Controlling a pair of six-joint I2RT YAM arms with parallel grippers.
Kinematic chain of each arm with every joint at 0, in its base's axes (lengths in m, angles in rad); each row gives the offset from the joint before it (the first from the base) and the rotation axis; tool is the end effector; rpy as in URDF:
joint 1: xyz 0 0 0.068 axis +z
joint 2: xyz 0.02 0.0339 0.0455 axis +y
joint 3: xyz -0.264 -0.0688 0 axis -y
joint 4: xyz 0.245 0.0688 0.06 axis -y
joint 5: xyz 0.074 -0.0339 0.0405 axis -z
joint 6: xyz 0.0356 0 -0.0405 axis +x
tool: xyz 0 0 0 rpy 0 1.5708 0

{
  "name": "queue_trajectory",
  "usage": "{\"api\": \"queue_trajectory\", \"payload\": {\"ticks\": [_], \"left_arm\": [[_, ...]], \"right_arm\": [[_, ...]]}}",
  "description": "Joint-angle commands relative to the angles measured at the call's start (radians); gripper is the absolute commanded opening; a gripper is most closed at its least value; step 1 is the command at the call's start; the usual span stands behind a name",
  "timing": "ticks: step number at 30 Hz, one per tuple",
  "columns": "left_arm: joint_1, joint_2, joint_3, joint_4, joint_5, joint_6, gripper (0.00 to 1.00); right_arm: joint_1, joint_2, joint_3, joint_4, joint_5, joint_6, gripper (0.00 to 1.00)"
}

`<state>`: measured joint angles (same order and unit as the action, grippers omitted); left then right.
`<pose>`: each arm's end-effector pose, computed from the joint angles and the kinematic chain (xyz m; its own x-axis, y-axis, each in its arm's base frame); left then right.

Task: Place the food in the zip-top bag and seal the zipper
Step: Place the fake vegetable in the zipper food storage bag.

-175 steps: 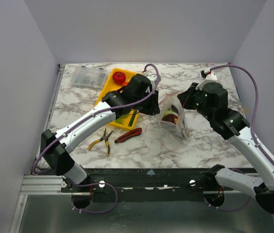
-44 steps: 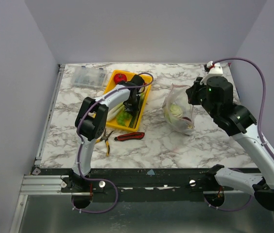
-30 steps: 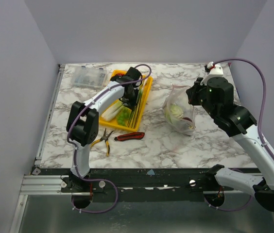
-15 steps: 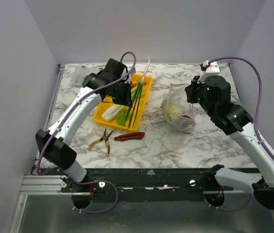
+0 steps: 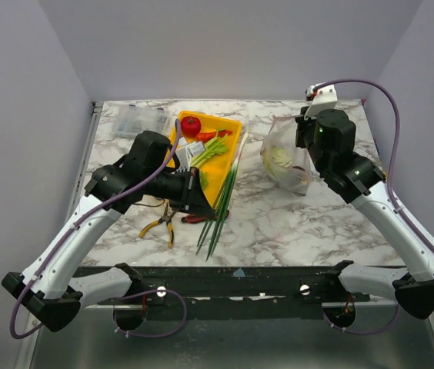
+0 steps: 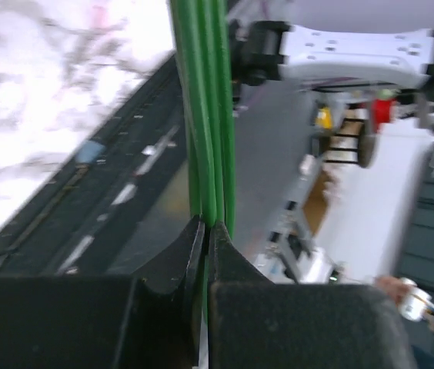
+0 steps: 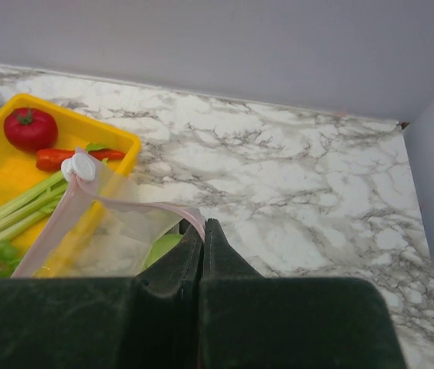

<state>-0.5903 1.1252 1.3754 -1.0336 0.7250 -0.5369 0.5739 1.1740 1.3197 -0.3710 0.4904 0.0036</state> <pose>0.1530 -0.1310 0.3995 -0.9165 0.1532 -0.3695 0.3936 0.5105 -0.7645 0.2228 0.1240 0.4284 -0.1879 -0.1177 -0.9751 -0.0927 0.9905 -0.1017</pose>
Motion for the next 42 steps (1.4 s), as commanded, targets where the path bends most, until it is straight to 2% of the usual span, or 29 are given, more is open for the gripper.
{"api": "queue_trajectory", "payload": {"ticks": [1,3,7,11,15,20,24,27,32,38,42], "left_arm": [[-0.069,-0.082,-0.048,0.273,0.198,-0.306,0.00],[-0.088,-0.115,-0.091,0.403,0.228,-0.452,0.00],[-0.151,-0.151,-0.234,0.778,0.266,-0.820,0.00],[-0.200,-0.135,-0.239,0.888,0.233,-0.938,0.00],[-0.209,-0.104,-0.274,1.075,0.217,-1.117,0.00],[-0.220,-0.041,-0.274,1.226,0.191,-1.275,0.00],[-0.248,-0.002,-0.208,1.196,0.197,-1.260,0.00],[-0.257,-0.004,-0.221,1.183,0.169,-1.283,0.00],[-0.266,-0.021,-0.292,1.171,0.056,-1.378,0.00],[-0.272,0.094,-0.232,1.201,0.049,-1.495,0.00],[-0.273,0.110,-0.222,1.189,-0.032,-1.568,0.00]], "right_arm": [[-0.003,-0.011,0.010,0.165,0.038,-0.089,0.00],[-0.002,-0.019,-0.004,0.192,0.019,-0.097,0.01],[-0.002,-0.049,-0.056,0.265,-0.026,-0.111,0.01],[-0.002,-0.054,-0.087,0.294,-0.034,-0.120,0.01],[-0.003,-0.065,-0.108,0.312,-0.054,-0.103,0.01],[-0.002,-0.074,-0.124,0.322,-0.068,-0.100,0.01],[-0.003,-0.065,-0.123,0.316,-0.061,-0.106,0.01],[-0.002,-0.065,-0.128,0.326,-0.046,-0.105,0.01],[-0.002,-0.068,-0.126,0.325,-0.063,-0.087,0.01],[-0.002,-0.074,-0.112,0.312,-0.076,-0.072,0.01],[-0.001,-0.070,-0.106,0.293,-0.074,-0.070,0.01]]}}
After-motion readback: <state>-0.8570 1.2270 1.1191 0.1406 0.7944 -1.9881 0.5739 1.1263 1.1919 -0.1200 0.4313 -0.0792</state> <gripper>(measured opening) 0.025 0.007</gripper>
